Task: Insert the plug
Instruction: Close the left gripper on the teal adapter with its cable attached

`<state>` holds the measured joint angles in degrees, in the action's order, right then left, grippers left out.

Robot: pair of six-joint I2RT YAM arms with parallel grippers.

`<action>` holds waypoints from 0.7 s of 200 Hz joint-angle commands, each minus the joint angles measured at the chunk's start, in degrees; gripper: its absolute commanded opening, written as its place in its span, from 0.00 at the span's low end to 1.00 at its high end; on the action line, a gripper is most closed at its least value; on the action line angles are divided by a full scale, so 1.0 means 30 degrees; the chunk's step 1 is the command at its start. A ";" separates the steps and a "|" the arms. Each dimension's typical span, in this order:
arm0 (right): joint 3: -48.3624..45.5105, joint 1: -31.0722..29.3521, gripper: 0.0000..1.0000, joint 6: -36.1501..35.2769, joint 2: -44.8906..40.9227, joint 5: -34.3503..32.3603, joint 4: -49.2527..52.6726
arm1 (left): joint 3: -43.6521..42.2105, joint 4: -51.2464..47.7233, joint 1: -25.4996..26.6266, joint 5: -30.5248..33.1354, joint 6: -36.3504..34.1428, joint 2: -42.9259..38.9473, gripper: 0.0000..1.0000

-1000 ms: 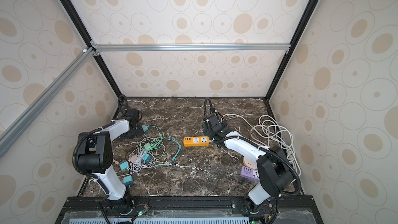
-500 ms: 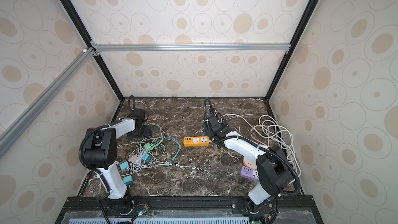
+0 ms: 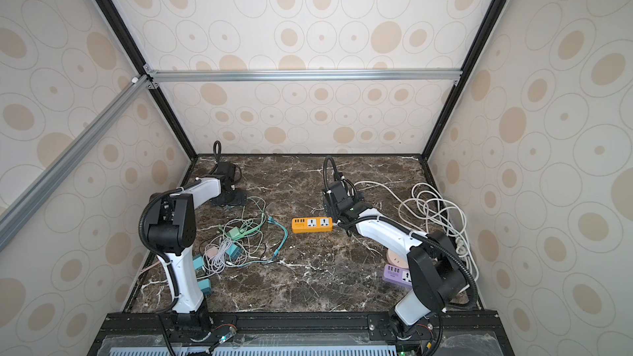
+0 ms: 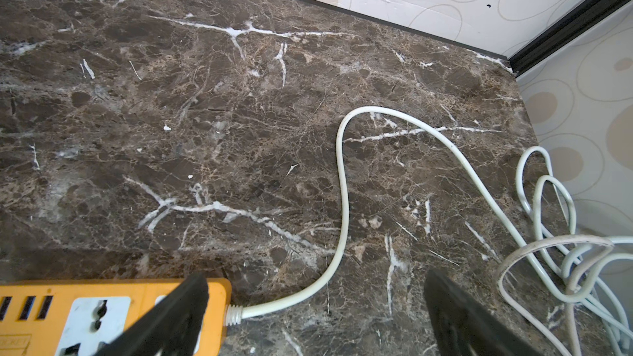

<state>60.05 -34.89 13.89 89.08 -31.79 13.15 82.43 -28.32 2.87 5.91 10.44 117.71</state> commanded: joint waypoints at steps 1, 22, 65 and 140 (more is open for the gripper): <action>0.0136 0.0017 0.99 0.0002 0.0095 -0.0404 0.0452 | 0.0483 -0.1122 0.0040 -0.1704 -0.2488 0.0852 0.97; 0.0220 0.0007 0.99 -0.0073 0.0132 -0.0389 0.0452 | 0.1280 -0.1577 0.0046 -0.2143 -0.3605 0.1296 0.96; 0.0170 0.0019 0.99 -0.0003 0.0044 -0.0507 0.0561 | 0.2667 -0.3076 0.0031 -0.2205 -0.5791 0.2402 0.93; 0.0478 0.0029 0.99 -0.0223 0.0278 -0.0365 0.0512 | 0.1235 -0.3513 0.0038 -0.2297 -0.5295 0.1080 0.62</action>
<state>60.05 -34.89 13.63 89.10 -31.94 13.91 88.27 -32.58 2.92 -1.52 -4.34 121.30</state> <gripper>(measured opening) 0.989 0.630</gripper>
